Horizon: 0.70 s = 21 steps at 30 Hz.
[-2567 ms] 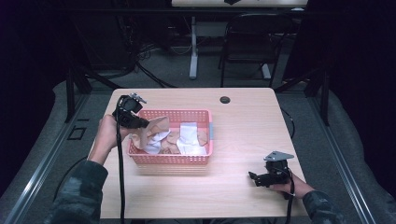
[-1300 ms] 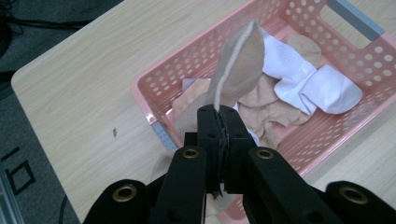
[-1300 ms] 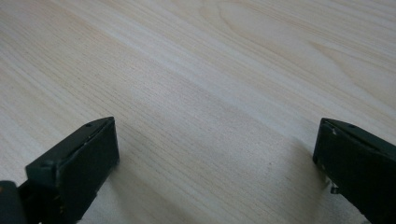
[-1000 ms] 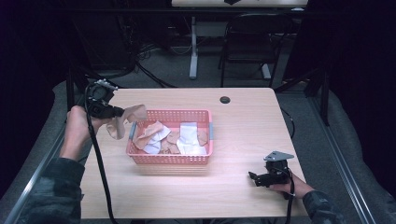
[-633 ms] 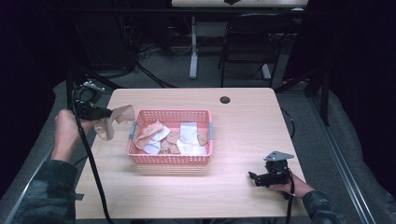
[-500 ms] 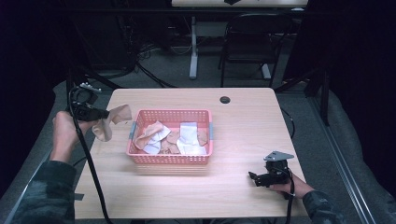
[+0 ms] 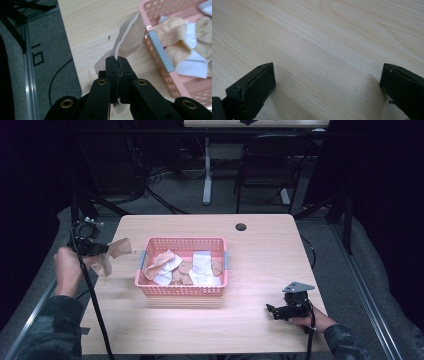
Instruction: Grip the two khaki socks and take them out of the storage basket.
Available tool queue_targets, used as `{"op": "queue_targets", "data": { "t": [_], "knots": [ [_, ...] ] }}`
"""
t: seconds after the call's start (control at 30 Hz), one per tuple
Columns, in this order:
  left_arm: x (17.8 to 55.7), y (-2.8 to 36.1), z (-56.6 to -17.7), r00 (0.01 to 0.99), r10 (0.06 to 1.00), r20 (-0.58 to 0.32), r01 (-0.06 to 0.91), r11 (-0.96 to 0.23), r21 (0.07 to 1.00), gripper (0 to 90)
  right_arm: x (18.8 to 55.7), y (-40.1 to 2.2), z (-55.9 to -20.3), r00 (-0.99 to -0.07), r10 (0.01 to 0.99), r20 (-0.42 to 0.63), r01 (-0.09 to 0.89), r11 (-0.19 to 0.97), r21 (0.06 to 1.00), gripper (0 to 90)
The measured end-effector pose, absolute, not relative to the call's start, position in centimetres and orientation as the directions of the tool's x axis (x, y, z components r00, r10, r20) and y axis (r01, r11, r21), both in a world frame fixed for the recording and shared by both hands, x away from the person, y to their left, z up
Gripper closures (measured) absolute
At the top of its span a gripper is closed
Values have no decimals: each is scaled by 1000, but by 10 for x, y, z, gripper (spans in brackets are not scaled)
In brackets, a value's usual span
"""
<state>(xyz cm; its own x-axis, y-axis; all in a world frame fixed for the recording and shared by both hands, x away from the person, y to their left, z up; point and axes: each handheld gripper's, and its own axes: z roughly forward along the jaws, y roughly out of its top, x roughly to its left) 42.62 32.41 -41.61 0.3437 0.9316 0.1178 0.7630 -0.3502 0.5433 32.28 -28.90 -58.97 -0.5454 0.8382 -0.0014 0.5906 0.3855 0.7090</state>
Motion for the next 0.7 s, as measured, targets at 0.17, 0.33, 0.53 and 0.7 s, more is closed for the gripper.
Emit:
{"op": "queue_targets", "data": {
  "t": [0.17, 0.33, 0.53, 0.7],
  "knots": [
    [429, 329, -437, 315, 941, 125, 789, -332, 517, 882, 323, -289, -590, -546, 838, -1, 591, 385, 709, 0],
    [434, 329, -460, 306, 947, 102, 814, -315, 489, 882, 323, -289, -590, -546, 838, -1, 591, 386, 709, 0],
    [437, 326, -482, 305, 950, 69, 837, -301, 456, 882, 323, -289, -590, -545, 838, -1, 591, 385, 709, 0],
    [440, 323, -496, 307, 950, 55, 855, -301, 423, 880, 323, -289, -590, -545, 838, -1, 591, 385, 709, 0]
  ]
}}
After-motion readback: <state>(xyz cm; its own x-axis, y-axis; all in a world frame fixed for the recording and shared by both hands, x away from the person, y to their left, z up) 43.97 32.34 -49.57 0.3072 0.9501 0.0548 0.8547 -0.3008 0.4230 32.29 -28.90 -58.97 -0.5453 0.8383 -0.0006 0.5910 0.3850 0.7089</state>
